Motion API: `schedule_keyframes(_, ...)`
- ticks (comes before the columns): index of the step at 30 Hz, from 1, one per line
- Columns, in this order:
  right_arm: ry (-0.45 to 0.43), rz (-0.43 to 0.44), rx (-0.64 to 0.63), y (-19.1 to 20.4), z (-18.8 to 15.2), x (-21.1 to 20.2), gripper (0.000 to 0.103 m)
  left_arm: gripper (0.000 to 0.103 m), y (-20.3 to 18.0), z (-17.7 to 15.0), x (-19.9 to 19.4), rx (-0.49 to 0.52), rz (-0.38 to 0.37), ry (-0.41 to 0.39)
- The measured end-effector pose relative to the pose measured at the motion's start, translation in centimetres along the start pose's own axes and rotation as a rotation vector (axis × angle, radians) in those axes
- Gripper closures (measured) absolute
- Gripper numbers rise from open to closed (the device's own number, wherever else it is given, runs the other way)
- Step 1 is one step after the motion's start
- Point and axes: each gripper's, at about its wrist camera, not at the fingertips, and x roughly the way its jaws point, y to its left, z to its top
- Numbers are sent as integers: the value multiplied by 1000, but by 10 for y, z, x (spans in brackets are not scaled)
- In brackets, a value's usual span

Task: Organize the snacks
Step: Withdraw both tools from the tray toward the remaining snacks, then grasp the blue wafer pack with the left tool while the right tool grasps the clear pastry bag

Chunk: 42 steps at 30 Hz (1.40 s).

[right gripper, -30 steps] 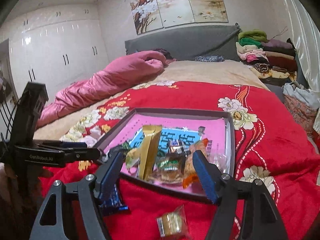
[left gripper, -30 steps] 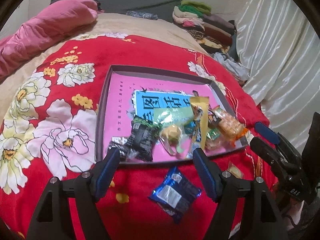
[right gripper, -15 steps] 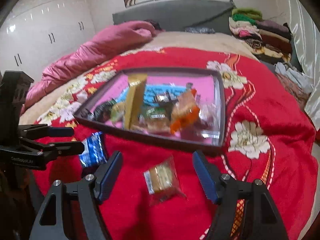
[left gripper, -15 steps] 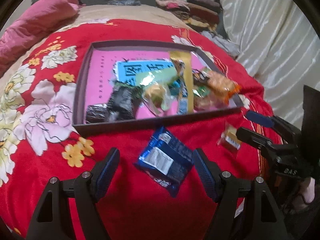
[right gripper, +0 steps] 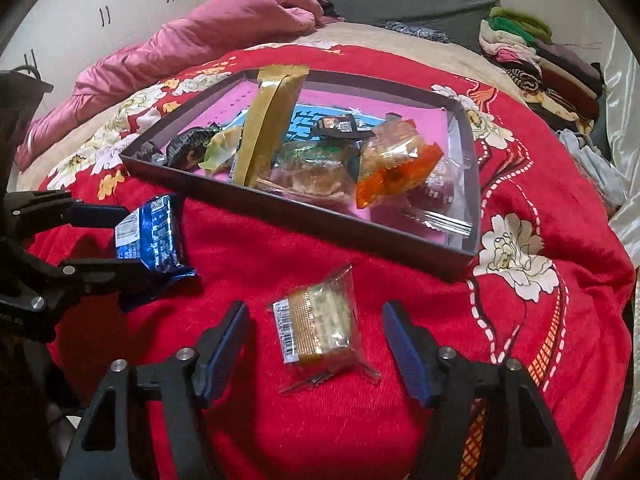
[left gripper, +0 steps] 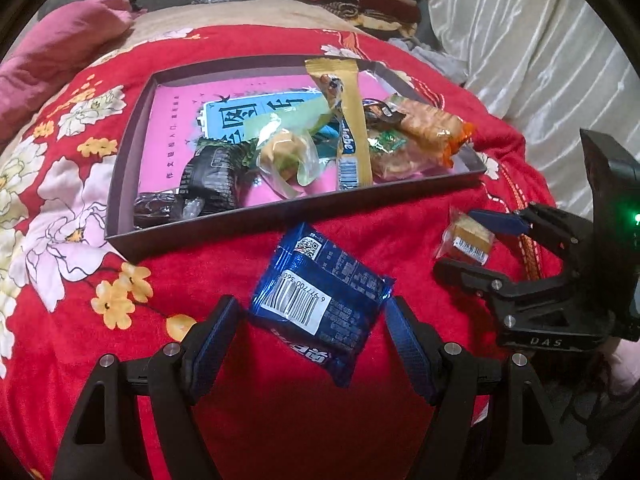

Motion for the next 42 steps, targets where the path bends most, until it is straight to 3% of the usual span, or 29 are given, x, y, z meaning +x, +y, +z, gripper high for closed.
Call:
schedule_keyframes(5,7,30,-3,0,1,4,58,26,-3,0,6,16,19,7)
schedule_keyframes(9,-18,47,0,0,2,-2,65,26,-9,-1,13,47,62,7)
schedule_keyframes(14,-55,87,1,1,4,-11,65,26,-11,-3,19,49,89,4)
schedule_keyframes(19,-127,165,54,-4,8,-26,65,38,-2,-3,17,-6,43,-15)
schedule_keyframes(26,-285,235,120,-14,18,-51,65,41,7,-1,-1,-79,-22,-51)
schedule_keyframes(31,-353,231,124,-16,27,-58,65,41,12,10,-26,-111,-13,-120)
schedule_keyframes(42,-384,202,107,-15,45,-47,65,41,26,36,-38,-144,28,-183)
